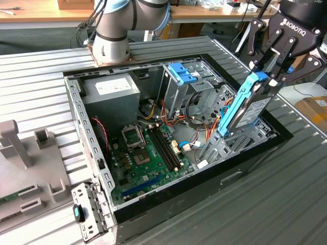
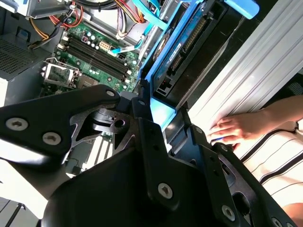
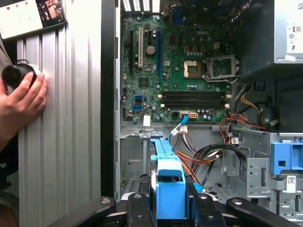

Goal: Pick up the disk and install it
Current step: 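Insert the disk into the insertion slot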

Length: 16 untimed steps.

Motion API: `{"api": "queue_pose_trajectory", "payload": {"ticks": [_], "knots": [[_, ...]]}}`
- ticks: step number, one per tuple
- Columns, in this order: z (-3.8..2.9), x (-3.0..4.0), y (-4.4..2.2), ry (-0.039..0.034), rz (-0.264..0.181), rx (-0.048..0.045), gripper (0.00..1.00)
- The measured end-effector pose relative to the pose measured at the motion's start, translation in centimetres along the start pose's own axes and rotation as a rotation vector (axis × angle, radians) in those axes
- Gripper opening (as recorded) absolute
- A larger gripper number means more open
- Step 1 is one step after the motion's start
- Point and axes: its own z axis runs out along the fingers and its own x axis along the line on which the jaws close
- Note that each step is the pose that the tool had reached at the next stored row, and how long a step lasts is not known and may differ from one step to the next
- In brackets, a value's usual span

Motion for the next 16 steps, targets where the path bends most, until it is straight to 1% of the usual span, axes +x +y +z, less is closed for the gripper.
{"api": "queue_pose_trajectory", "payload": {"ticks": [6,9,16], "knots": [[0.35,-0.01,-0.07,-0.0003,0.005,-0.0002,0.37],[0.69,-0.03,-0.09,-0.0002,0.006,-0.0002,0.37],[0.74,-0.03,-0.1,0.0002,-0.01,0.0003,0.37]]}}
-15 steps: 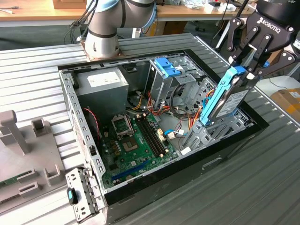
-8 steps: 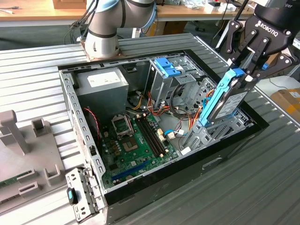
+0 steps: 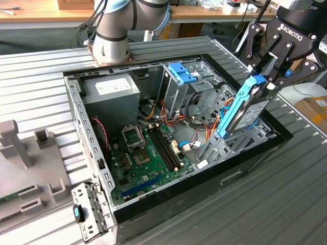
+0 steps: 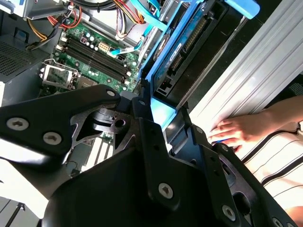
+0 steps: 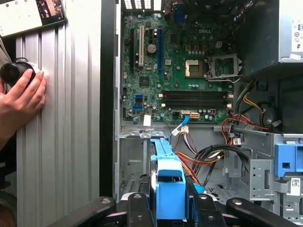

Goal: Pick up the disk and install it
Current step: 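Insert the disk into the insertion slot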

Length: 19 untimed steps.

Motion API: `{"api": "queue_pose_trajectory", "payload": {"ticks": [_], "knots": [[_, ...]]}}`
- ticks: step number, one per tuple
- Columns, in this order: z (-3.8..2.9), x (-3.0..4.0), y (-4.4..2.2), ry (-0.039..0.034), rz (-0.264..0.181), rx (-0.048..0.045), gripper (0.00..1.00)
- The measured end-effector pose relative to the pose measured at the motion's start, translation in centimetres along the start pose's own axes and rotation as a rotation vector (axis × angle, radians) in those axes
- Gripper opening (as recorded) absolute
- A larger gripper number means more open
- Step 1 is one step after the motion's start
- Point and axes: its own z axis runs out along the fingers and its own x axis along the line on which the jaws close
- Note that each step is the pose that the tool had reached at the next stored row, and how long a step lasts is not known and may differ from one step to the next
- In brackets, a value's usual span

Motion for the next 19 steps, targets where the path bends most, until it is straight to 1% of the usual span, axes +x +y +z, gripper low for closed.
{"api": "queue_pose_trajectory", "payload": {"ticks": [4,7,12,13,17,18,19], "knots": [[0.0,0.01,0.0,0.0,0.0,0.0,0.37],[0.23,0.04,0.0,0.0,0.0,0.0,0.37],[0.87,0.16,-0.01,0.0001,0.0,0.0001,0.37],[1.25,0.22,-0.02,-0.0002,0.0,0.0001,0.37],[1.97,0.3,-0.03,0.0,0.0,0.0,0.37],[2.37,0.35,-0.04,0.0,0.0,0.0,0.37],[2.64,0.38,-0.05,0.0,0.0,0.0,0.37]]}}
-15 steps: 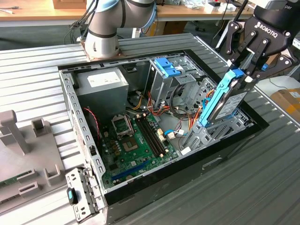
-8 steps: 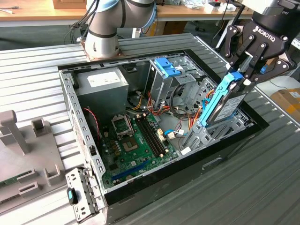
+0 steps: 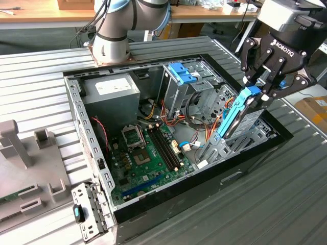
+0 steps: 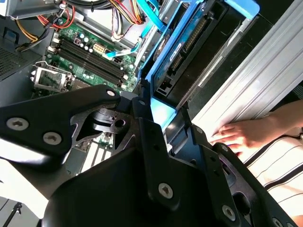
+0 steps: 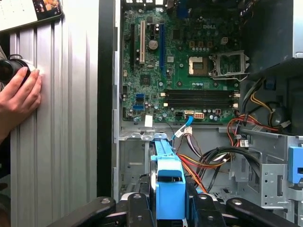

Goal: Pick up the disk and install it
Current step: 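Insert the disk into the insertion slot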

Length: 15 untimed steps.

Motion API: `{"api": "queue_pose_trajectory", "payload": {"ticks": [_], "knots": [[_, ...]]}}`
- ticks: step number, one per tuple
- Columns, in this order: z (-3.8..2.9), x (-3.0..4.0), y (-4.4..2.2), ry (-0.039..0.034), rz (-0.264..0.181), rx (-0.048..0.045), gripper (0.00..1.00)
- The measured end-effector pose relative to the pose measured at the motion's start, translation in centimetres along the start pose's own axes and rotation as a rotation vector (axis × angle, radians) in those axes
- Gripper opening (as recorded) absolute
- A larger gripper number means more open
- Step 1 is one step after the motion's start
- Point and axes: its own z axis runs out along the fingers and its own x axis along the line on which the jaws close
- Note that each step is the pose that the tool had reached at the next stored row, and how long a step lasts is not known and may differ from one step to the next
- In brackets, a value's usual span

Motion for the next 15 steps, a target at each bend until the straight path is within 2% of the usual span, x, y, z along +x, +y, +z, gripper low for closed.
{"api": "queue_pose_trajectory", "payload": {"ticks": [2,4,9,12,15], "knots": [[0.65,0.07,-0.01,0.0,0.0,0.0,0.37],[0.97,0.11,-0.02,0.0001,0.0,0.0,0.37],[1.12,0.11,-0.02,0.0,0.0,0.0,0.37],[1.45,0.15,-0.02,0.0,0.0,0.0,0.37],[2.34,0.27,-0.05,-0.0001,0.0,0.0,0.37]]}}
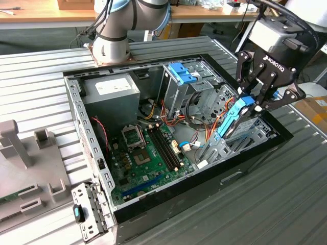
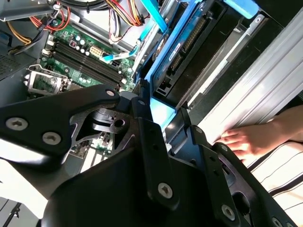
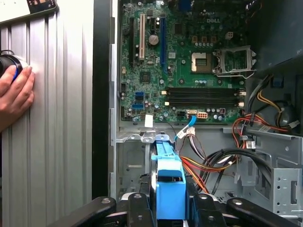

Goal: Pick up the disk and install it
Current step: 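Insert the disk into the insertion slot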

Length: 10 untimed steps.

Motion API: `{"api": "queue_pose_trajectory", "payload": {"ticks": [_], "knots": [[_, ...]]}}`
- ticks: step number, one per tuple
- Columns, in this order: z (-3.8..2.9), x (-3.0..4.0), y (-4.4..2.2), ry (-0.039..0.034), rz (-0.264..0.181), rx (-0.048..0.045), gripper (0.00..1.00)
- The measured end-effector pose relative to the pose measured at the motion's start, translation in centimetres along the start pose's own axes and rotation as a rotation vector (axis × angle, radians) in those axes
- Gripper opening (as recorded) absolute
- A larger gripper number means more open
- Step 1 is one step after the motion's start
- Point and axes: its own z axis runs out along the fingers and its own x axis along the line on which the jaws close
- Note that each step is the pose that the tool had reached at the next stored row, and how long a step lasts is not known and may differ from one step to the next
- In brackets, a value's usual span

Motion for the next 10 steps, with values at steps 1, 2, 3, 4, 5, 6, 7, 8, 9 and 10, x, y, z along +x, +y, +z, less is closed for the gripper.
{"api": "queue_pose_trajectory", "payload": {"ticks": [1,2,3,4,5,6,7,8,9,10], "knots": [[0.3,0.05,-0.01,0.0,0.0,0.0,0.37],[0.54,0.09,-0.01,0.0003,0.0,0.0,0.37],[0.75,0.13,-0.02,0.0002,0.0,-0.0001,0.37],[1.14,0.19,-0.02,0.0001,0.0,0.0,0.37],[1.5,0.27,-0.03,0.0002,0.0,0.0,0.37],[1.65,0.3,-0.04,0.0,0.0,0.0,0.37],[1.79,0.33,-0.04,0.0001,0.0,-0.0001,0.37],[2.0,0.38,-0.04,0.0002,0.0,-0.0001,0.37],[2.15,0.42,-0.05,0.0003,0.0,-0.0001,0.37],[2.26,0.43,-0.05,0.0002,0.0,-0.0001,0.37]]}}
